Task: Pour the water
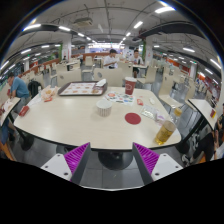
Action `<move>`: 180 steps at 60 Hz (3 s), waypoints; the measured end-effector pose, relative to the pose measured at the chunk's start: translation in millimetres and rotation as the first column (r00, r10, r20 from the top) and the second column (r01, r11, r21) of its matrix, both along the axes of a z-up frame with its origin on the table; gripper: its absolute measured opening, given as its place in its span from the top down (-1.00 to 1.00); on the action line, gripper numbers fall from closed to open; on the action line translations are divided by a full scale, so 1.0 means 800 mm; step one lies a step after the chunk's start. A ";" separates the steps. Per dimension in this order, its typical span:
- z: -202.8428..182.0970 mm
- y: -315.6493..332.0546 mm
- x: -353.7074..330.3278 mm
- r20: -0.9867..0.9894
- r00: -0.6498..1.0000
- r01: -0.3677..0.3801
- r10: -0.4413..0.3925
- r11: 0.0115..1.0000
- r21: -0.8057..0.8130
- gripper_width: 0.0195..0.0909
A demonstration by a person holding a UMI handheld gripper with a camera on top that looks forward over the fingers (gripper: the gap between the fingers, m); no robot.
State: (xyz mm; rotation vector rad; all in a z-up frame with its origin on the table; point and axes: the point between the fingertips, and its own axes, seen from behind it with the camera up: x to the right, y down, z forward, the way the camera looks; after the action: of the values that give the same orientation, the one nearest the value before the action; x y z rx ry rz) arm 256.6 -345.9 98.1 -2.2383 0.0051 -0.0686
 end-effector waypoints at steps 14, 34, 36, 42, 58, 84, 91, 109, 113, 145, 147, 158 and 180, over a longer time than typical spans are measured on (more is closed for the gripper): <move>-0.050 0.010 0.165 -0.013 0.995 0.100 -0.099 0.993 0.066 -0.85; -0.077 0.117 0.284 0.012 0.987 0.156 -0.162 0.970 0.188 -0.78; -0.079 0.122 0.288 0.010 0.987 0.157 -0.162 0.968 0.195 -0.67; -0.081 0.135 0.303 0.013 0.982 0.182 -0.189 0.959 0.219 -0.18; -0.080 0.141 0.303 -0.009 0.980 0.196 -0.200 0.951 0.237 0.40; 0.041 0.193 0.302 0.422 0.886 0.105 -0.195 0.968 0.226 0.41; 0.082 0.237 0.277 0.639 0.757 0.017 -0.137 0.982 0.190 0.41; 0.117 0.339 0.166 0.993 0.065 -0.177 0.101 0.980 -0.088 0.41; 0.107 0.351 0.151 0.983 -0.085 -0.168 0.160 0.971 -0.173 0.41; 0.069 0.391 0.125 0.864 -0.390 -0.147 0.319 0.905 -0.400 0.41; 0.070 0.389 0.125 0.894 -0.324 -0.171 0.310 0.910 -0.378 0.41; 0.078 0.364 0.131 0.948 0.236 -0.246 0.214 0.957 -0.155 0.41; 0.017 0.343 0.136 0.298 0.954 -0.056 -0.007 0.978 0.201 0.41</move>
State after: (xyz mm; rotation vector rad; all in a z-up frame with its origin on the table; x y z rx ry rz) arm 365.2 -71.2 111.8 -1.9983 -0.1725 -0.3749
